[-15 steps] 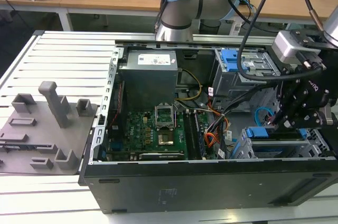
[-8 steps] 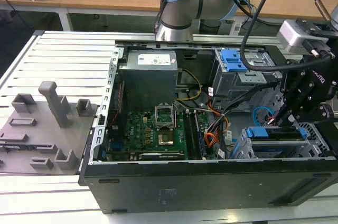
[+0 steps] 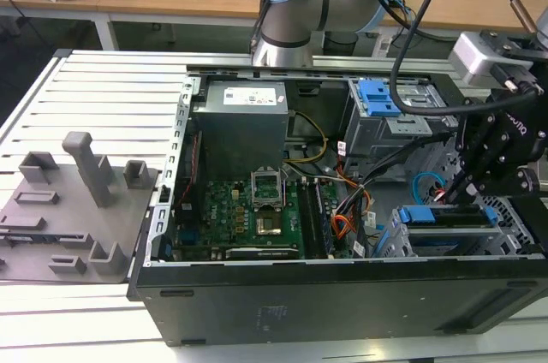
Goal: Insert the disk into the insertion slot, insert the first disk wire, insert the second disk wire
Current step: 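Insert the second disk wire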
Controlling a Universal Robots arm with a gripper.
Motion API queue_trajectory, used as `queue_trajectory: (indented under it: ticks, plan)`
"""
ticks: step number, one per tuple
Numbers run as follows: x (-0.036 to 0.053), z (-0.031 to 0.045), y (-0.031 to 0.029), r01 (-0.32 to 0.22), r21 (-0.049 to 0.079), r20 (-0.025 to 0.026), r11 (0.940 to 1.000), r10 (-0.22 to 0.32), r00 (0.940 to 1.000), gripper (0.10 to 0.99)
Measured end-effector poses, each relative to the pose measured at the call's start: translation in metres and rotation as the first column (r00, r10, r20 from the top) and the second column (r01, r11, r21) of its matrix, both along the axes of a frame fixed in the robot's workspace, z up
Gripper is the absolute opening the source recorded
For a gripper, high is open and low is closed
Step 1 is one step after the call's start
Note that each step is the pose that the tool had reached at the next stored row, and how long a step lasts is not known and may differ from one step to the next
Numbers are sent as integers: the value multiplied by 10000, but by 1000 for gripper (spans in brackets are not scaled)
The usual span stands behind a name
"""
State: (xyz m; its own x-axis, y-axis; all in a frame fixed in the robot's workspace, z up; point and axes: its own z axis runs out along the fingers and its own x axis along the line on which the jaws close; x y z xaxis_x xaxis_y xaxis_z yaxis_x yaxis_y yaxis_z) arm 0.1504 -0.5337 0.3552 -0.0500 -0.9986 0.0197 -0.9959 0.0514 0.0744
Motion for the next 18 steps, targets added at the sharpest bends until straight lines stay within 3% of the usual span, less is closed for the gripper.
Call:
queue_trajectory:
  ticks: [2, 3, 5, 6, 11, 16, 18]
  plan:
    - [1, -2, -13, -1, -20, 1, 10000, 1, 10000, 161]
    - [0, -3, -14, -2, -193, 0, 9998, 2, 10000, 161]
    - [1, -22, -14, -10, -366, -2, 9993, 10, 10000, 161]
    - [2, -42, -13, -29, -369, -3, 9993, 29, 10000, 161]
    - [29, -63, -1, -301, -238, 0, 9993, 301, 9995, 161]
    - [41, -110, 1, -301, -23, 6, 9995, 301, 9995, 161]
    - [48, -111, 1, -301, -21, 7, 9995, 301, 9995, 161]
